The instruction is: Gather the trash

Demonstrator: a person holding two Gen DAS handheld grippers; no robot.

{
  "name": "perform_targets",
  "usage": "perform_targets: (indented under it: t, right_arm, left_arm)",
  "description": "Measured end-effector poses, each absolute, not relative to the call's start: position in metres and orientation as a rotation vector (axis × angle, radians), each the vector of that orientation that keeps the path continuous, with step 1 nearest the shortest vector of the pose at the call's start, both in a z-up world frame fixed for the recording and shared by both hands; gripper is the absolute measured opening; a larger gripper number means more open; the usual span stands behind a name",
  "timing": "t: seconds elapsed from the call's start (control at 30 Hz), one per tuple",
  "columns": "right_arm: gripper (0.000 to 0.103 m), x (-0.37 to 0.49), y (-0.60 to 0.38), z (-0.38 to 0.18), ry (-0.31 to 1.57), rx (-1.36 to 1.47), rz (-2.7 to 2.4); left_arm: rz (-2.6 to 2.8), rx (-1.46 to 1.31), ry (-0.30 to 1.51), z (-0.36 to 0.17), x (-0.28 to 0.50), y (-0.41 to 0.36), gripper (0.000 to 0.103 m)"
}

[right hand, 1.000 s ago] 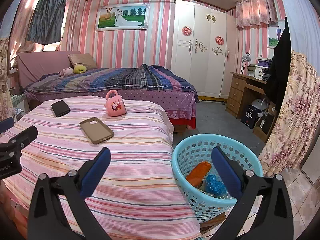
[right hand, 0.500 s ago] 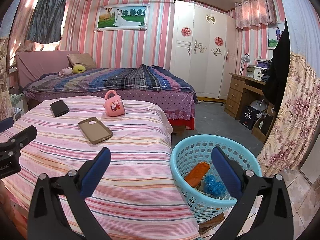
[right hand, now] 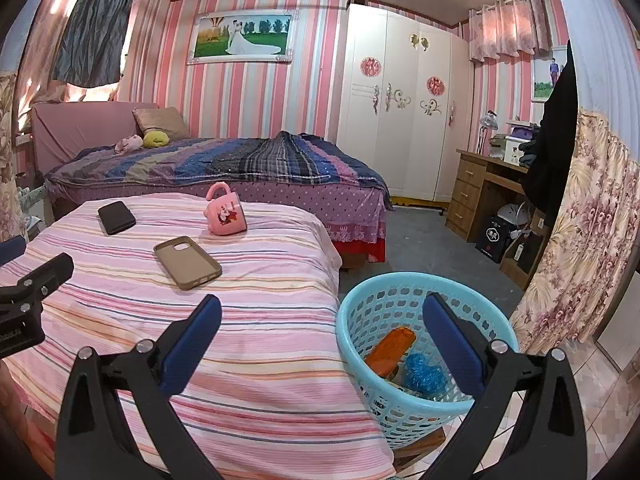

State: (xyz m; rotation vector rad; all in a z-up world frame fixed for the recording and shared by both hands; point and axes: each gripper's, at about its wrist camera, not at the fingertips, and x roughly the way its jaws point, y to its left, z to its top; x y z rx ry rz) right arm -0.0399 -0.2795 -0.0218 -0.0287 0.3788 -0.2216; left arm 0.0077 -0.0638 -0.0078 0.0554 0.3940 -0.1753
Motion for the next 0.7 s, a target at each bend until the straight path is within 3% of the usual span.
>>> perform_targets:
  t: [0.7]
  right_arm:
    - [0.098,-0.0406,-0.2785,-0.0196,0.372,-0.027,-0.228]
  left_arm:
    - [-0.165,0.058,0.397,-0.0115,0.0109,-0.0622,0.098]
